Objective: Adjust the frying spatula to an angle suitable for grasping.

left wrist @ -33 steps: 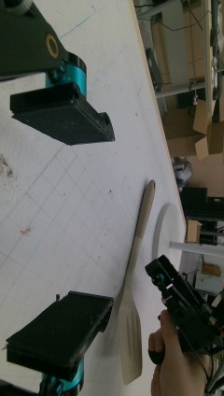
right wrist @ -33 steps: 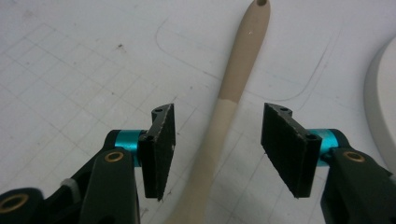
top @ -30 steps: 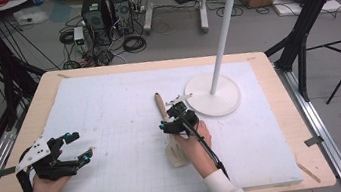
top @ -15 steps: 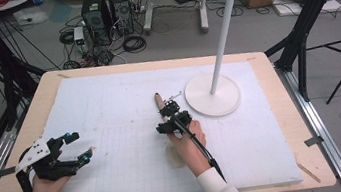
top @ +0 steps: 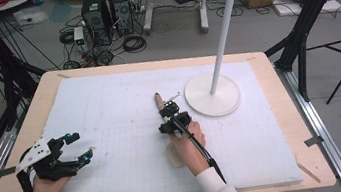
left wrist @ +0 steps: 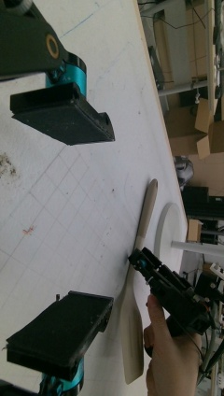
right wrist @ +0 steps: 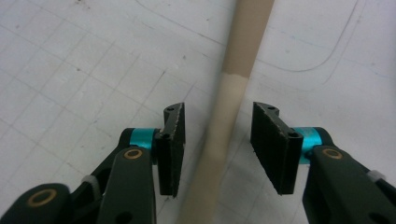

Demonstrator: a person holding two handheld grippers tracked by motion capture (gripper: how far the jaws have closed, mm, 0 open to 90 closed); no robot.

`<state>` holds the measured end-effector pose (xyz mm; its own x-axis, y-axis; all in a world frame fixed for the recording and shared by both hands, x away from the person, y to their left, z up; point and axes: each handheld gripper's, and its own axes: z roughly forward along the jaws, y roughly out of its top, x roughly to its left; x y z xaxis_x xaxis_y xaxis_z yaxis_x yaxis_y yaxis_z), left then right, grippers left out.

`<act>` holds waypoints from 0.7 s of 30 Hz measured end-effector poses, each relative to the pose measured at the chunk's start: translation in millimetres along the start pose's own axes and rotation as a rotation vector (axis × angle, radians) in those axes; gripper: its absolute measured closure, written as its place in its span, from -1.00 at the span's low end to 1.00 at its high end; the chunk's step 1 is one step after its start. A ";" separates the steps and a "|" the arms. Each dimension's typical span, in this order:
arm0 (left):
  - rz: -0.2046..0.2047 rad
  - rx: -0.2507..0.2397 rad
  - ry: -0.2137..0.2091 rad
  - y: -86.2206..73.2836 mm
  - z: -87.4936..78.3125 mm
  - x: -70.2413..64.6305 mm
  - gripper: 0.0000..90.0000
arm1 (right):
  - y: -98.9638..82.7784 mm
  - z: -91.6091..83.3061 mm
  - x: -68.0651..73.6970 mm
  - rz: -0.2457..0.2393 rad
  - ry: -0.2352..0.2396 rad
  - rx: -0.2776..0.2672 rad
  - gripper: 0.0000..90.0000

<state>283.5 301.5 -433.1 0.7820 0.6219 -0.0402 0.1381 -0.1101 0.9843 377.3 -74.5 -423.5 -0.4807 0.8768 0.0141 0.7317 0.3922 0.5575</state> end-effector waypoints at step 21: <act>0.005 0.007 0.006 -1.3 -1.0 -0.8 -0.60 | -0.7 -1.5 -2.7 0.034 0.012 0.009 0.55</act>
<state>282.0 302.0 -434.2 0.7791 0.6260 -0.0345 0.1388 -0.1187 0.9832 377.4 -77.6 -422.6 -0.4614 0.8862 0.0433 0.7520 0.3647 0.5491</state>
